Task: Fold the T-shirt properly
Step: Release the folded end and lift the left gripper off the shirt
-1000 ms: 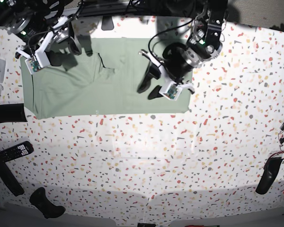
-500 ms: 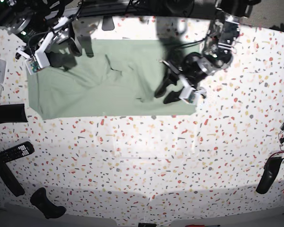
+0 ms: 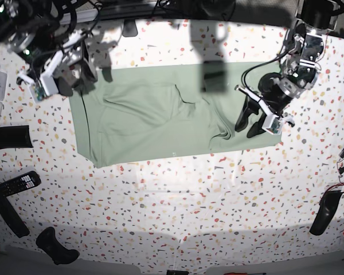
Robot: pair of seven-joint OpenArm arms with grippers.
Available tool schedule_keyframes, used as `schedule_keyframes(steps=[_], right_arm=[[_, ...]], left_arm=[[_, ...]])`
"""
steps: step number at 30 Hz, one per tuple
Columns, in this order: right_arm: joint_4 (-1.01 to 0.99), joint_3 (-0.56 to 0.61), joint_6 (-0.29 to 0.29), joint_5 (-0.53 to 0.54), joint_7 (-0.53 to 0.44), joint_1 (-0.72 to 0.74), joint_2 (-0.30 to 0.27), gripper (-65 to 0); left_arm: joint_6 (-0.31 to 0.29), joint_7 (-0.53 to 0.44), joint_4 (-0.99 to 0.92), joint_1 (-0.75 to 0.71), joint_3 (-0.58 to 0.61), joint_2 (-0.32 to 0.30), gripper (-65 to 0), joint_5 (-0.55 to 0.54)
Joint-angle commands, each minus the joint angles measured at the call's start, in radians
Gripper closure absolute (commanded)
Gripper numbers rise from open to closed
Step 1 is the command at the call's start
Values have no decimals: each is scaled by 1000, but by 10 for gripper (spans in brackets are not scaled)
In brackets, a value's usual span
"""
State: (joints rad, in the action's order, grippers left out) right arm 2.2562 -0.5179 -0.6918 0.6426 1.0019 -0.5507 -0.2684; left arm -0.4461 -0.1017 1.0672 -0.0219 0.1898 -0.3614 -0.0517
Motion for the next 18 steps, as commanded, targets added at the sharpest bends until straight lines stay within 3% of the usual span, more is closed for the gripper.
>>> schedule_keyframes(steps=[1, 5, 8, 11, 13, 18], right_arm=[[-8, -6, -6, -16, -13, 11, -11, -369], [-95, -6, -6, -42, -33, 86, -12, -369], [-161, -6, -6, -42, -123, 161, -12, -369], [-227, -6, 90, -72, -211, 250, -11, -368], [-283, -6, 112, -138, -258, 319, -12, -368], [-502, -6, 116, -171, -219, 502, -12, -369]], left_arm=[[58, 208, -12, -17, 2, -9, -196, 76], [50, 209, 48, -17, 2, 7, -196, 77], [50, 209, 93, -17, 2, 13, -196, 76], [50, 214, 125, -17, 2, 12, -196, 77], [50, 216, 135, -17, 2, 12, -196, 76], [50, 216, 139, -17, 2, 12, -196, 76]])
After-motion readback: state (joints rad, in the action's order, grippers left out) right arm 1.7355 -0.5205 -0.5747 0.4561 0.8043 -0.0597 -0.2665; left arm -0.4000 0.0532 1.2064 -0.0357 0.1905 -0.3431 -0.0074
